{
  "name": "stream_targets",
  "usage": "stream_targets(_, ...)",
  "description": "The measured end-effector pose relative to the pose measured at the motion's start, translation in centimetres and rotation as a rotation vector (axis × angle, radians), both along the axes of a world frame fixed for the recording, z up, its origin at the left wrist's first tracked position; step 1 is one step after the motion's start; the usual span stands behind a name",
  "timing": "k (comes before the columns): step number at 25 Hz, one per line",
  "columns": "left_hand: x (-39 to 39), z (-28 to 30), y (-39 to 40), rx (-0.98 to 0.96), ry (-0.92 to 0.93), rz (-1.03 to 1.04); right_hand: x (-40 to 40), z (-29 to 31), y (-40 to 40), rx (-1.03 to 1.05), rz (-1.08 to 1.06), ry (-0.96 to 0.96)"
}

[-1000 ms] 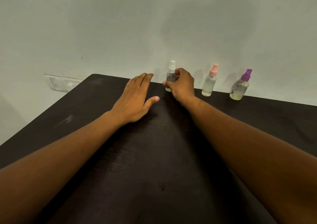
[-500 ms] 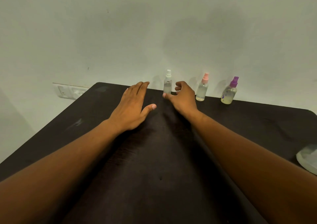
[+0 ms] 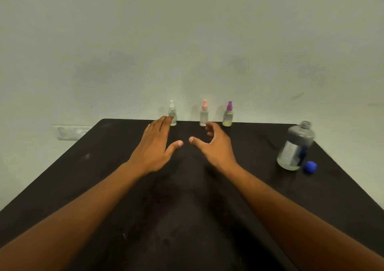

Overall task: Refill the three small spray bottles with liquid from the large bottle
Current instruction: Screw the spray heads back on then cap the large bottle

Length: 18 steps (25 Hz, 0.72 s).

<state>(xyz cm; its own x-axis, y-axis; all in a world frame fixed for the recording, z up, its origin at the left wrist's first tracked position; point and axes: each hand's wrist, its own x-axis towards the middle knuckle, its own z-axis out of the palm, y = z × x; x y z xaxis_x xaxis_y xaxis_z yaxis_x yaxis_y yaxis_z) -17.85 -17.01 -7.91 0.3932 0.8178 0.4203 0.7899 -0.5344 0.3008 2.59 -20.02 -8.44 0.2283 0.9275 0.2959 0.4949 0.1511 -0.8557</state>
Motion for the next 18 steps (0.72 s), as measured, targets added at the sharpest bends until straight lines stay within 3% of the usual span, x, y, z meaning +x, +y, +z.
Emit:
stream_targets(10, 10.0, 3.3, -10.0, 0.056, -0.061, -0.166, 9.8, 2.0, -14.7, 0.055, -0.199, 0.012)
stream_targets(18, 17.6, 2.9, -10.6, 0.019, -0.059, -0.281, 18.9, 2.8, -16.4, 0.067, -0.405, 0.053)
